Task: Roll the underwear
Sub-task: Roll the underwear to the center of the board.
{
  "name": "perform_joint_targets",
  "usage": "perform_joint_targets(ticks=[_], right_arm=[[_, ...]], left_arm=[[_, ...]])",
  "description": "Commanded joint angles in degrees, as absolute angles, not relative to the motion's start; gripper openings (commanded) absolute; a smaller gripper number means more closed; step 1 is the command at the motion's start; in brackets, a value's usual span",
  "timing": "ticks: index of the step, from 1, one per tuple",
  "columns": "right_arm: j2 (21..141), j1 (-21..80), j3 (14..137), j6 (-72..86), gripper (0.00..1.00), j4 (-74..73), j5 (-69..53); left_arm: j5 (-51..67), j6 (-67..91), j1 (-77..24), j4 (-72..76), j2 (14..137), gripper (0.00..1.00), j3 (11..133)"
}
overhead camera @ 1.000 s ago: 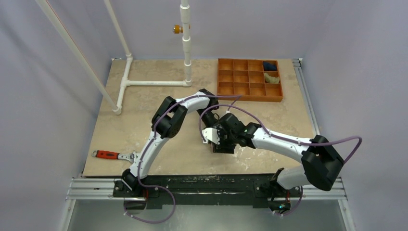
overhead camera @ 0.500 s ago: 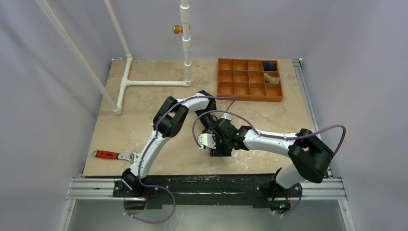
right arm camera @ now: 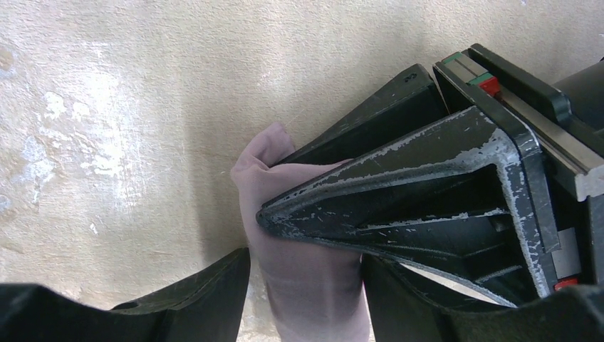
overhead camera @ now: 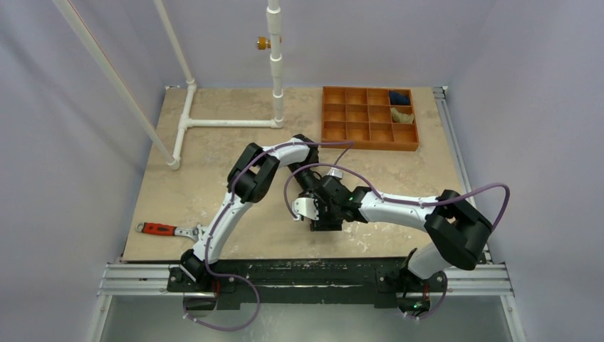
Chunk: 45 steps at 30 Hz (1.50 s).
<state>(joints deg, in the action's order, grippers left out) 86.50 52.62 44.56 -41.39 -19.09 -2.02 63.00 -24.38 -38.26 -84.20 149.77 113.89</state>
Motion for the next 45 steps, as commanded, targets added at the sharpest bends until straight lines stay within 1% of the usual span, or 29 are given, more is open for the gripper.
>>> perform_joint_targets(ticks=[1, 9, 12, 17, 19, 20, 21, 24, 26, 29, 33, 37, 45], right_arm=[[89.5, 52.9, 43.6, -43.0, 0.59, -16.6, -0.9], [90.6, 52.8, 43.5, -43.3, 0.55, -15.8, -2.1], [91.6, 52.8, 43.9, -43.2, 0.50, -16.6, -3.0], [93.6, 52.7, 44.4, -43.4, 0.38, -17.5, -4.2], [94.3, 52.7, 44.7, -43.5, 0.31, -18.1, -4.8], [94.7, 52.6, 45.0, -43.5, 0.25, -18.5, -5.2], [95.0, 52.6, 45.2, -43.5, 0.20, -19.0, -5.6], [95.9, 52.0, 46.2, -43.2, 0.06, -22.3, -8.6], [97.0, 51.0, 47.7, -43.0, 0.00, -25.3, -11.6], [97.8, 49.4, 49.3, -43.1, 0.00, -29.8, -14.7], [97.5, 47.0, 51.3, -43.2, 0.00, -35.3, -19.1], [97.2, 45.4, 54.0, -43.2, 0.00, -39.9, -24.4], [96.6, 39.6, 59.2, -43.7, 0.00, -46.4, -33.9]], left_arm=[[61.0, -25.8, -38.1, -81.7, 153.9, 0.00, 114.1], [61.9, -27.4, -38.1, -83.4, 153.6, 0.00, 113.4], [62.0, -27.5, -38.1, -83.5, 153.5, 0.00, 113.4], [62.1, -28.0, -38.1, -83.7, 153.4, 0.00, 113.4], [61.8, -28.0, -38.1, -83.8, 153.2, 0.00, 113.3], [61.6, -28.0, -38.1, -83.7, 153.1, 0.01, 113.2], [61.4, -28.0, -38.0, -83.6, 152.8, 0.05, 113.0], [60.3, -27.9, -37.9, -82.8, 151.6, 0.20, 111.9], [59.0, -27.3, -37.6, -81.5, 150.0, 0.31, 110.8], [57.5, -26.1, -36.2, -79.6, 147.5, 0.42, 109.6], [56.0, -24.7, -33.8, -78.1, 145.3, 0.51, 109.1], [55.5, -22.0, -31.9, -74.9, 143.0, 0.55, 107.8], [54.8, -14.5, -28.4, -63.9, 135.5, 0.56, 101.1]])
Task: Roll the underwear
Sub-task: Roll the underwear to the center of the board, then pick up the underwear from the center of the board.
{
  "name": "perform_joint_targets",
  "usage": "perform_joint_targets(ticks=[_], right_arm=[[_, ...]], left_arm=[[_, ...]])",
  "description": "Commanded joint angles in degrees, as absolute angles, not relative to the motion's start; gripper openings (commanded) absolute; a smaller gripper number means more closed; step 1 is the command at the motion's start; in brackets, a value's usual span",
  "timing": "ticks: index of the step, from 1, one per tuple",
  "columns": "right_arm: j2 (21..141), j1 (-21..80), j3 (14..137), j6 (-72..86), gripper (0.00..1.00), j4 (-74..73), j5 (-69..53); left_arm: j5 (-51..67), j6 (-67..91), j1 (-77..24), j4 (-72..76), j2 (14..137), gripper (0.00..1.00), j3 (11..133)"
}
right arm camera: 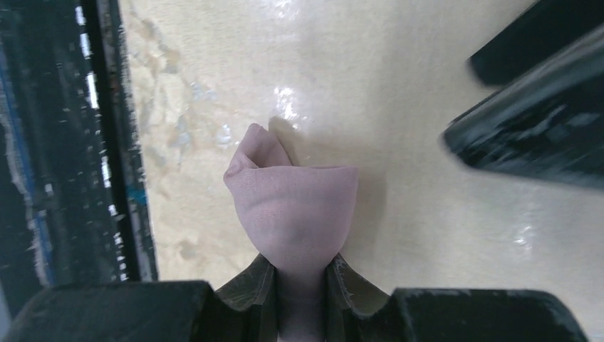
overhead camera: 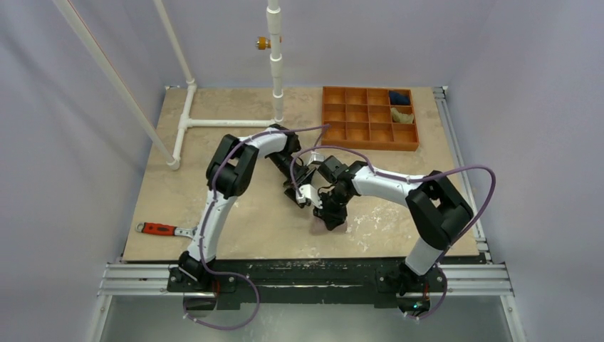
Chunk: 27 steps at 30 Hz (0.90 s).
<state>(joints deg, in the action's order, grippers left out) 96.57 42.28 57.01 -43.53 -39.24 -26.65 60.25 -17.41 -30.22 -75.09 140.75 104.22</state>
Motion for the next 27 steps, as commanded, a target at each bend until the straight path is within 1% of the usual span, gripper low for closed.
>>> perform_joint_targets(ticks=[1, 10, 17, 21, 27], right_arm=[[96.2, 38.6, 59.6, -43.7, 0.00, -46.8, -34.4], [91.2, 31.3, 62.2, -42.4, 0.00, -48.0, -36.2], [86.3, 24.6, 62.3, -39.0, 0.00, -46.0, -32.0], [83.0, 20.7, 62.1, -35.8, 0.00, -43.7, -27.7], [79.3, 15.3, 61.7, -30.2, 0.00, -41.1, -23.7]], left_arm=[[54.6, -14.0, -28.2, -62.8, 134.5, 0.56, 100.2], [54.1, -9.5, -27.1, -53.4, 127.5, 0.55, 93.8], [51.4, -6.5, -27.1, -47.4, 122.4, 0.53, 92.1], [47.2, -5.1, -27.1, -45.5, 120.1, 0.53, 94.8], [39.9, -2.2, -27.6, -42.6, 121.0, 0.54, 104.1]])
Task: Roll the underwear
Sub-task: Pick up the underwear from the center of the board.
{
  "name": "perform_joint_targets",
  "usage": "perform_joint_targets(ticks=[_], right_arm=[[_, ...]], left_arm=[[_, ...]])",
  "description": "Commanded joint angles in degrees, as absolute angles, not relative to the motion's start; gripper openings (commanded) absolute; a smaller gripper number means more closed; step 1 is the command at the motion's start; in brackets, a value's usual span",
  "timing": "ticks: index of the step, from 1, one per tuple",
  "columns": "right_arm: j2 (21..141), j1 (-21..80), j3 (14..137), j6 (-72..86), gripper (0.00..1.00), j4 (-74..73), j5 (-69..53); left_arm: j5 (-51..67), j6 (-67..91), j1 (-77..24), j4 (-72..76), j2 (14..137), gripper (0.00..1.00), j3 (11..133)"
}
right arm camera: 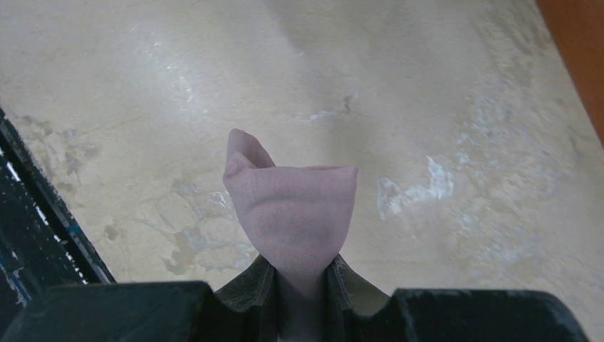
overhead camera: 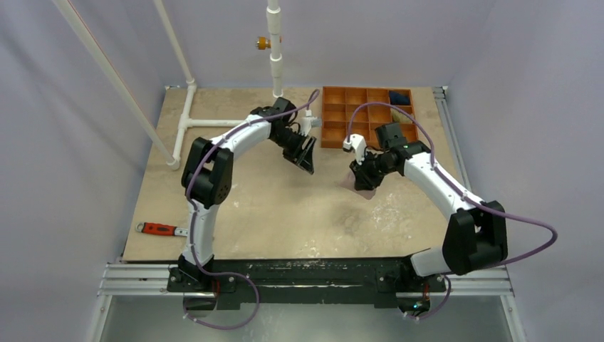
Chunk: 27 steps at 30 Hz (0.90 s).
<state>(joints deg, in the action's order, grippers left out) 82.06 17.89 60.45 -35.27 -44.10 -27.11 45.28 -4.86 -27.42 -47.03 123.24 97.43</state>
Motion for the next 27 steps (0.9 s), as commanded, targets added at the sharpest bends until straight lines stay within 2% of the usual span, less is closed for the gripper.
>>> perform_joint_targets(ticks=[1, 15, 20, 27], right_arm=[[79.0, 14.3, 61.8, -29.3, 0.00, -40.7, -23.3], [76.1, 6.8, 57.8, -26.0, 0.00, -39.0, -25.1], [74.8, 5.1, 56.9, -26.1, 0.00, -39.2, -26.5], [73.4, 4.0, 55.6, -26.6, 0.00, -39.3, -28.5]], left_arm=[[38.6, -2.4, -27.9, -42.4, 121.5, 0.54, 106.1], [25.2, -17.7, -36.0, -38.8, 132.9, 0.55, 126.2], [21.9, -14.5, -37.1, -46.3, 142.5, 0.60, 142.7], [17.6, -6.1, -37.5, -38.9, 140.4, 0.76, 136.0]])
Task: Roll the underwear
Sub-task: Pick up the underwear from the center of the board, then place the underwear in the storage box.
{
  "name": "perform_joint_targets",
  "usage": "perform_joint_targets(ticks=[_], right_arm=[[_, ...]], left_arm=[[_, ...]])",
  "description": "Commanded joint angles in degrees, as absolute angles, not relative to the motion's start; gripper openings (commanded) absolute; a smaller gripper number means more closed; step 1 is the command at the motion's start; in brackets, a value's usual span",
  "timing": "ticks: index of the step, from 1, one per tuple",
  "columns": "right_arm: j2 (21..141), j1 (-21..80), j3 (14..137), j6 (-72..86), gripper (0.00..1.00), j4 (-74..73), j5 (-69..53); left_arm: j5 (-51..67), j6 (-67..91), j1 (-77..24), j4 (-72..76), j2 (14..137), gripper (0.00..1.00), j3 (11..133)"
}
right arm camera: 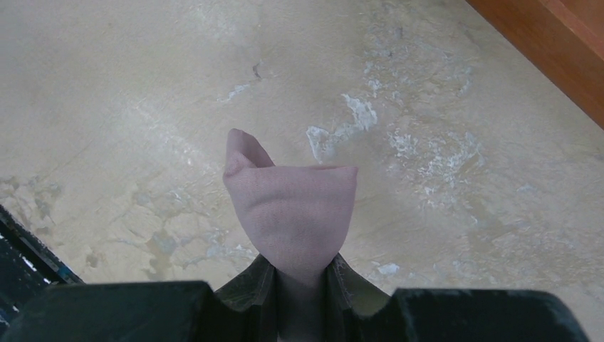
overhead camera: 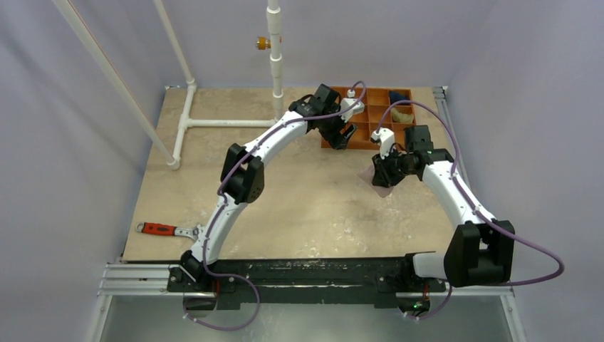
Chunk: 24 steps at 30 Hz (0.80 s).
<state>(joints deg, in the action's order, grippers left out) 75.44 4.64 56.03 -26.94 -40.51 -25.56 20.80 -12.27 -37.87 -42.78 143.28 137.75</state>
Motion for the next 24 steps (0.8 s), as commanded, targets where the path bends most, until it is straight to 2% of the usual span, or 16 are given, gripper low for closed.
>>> perform_joint_targets(ticks=[1, 6, 13, 24], right_arm=[[73.3, 3.8, 55.6, -26.6, 0.00, -39.3, -28.8], [73.7, 3.5, 55.5, -27.5, 0.00, -39.9, -30.5], [73.6, 3.1, 55.2, -27.9, 0.00, -40.1, -31.6], [74.4, 2.7, 55.3, -28.3, 0.00, -40.4, -32.3]], left_arm=[[17.6, -4.8, -37.5, -39.0, 140.8, 0.77, 136.1], [15.3, 1.5, -36.9, -39.8, 143.4, 0.85, 139.1], [17.6, 6.5, -34.8, -39.6, 145.6, 0.99, 141.6], [26.8, 16.3, -30.5, -37.6, 147.0, 1.00, 141.7]])
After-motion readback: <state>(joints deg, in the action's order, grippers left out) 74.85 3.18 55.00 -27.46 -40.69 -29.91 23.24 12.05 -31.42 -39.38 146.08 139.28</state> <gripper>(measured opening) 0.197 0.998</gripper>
